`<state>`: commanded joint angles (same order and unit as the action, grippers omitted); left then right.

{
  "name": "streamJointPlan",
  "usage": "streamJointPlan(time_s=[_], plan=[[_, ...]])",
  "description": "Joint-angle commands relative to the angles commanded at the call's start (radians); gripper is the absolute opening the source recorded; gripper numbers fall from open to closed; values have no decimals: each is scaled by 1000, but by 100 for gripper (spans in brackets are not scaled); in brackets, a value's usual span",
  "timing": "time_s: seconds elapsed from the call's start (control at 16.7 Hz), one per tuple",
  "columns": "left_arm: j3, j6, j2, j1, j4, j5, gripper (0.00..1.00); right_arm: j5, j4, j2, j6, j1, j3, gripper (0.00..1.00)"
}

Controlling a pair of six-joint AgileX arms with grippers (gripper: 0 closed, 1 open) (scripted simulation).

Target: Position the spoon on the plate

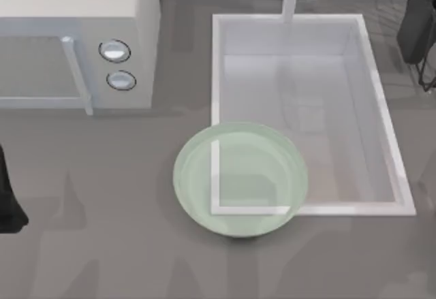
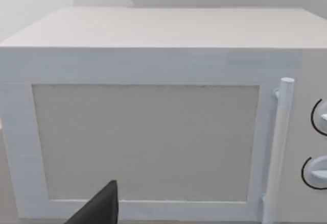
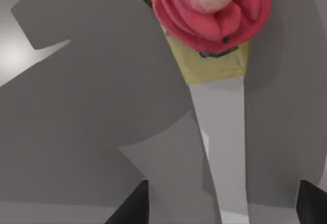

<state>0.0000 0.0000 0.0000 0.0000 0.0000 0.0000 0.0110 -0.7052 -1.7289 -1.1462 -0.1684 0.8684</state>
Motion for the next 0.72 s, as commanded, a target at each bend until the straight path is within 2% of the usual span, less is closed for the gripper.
streamJointPlan(time_s=[0.24,0.54,0.72], plan=[[0,0,0,0,0,0,100,0,-75,26,-6,-1,56,0],[0,0,0,0,0,0,100,0,-335,112,-10,-3,198,0],[0,0,0,0,0,0,100,0,-415,157,-7,-4,255,0]])
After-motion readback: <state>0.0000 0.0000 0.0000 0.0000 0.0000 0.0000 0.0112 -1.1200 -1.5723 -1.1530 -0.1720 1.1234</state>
